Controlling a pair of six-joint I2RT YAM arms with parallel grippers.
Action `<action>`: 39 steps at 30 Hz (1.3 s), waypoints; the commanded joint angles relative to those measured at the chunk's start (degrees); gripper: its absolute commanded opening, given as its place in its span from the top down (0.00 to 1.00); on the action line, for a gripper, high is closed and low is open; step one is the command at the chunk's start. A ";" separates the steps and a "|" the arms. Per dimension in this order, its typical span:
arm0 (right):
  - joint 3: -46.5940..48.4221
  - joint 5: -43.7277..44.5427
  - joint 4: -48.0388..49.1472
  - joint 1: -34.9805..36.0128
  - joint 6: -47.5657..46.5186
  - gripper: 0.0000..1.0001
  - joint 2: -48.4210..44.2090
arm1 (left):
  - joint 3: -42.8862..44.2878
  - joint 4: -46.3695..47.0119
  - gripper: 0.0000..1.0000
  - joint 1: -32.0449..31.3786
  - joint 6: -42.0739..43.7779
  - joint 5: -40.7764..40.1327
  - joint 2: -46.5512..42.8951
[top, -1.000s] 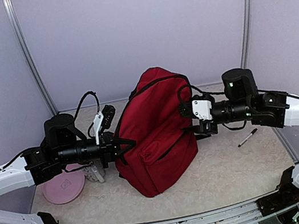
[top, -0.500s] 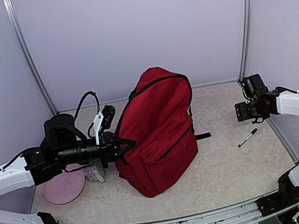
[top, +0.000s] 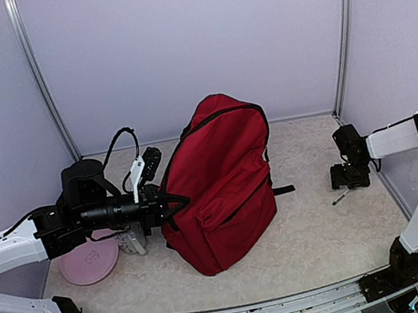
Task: Pack the student bag
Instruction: Adjust the pen at the center of the board.
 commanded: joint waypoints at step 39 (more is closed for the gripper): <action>13.34 -8.10 -23.07 16.96 -7.28 0.77 11.44 | 1.38 1.49 0.95 -0.50 0.70 0.19 -1.61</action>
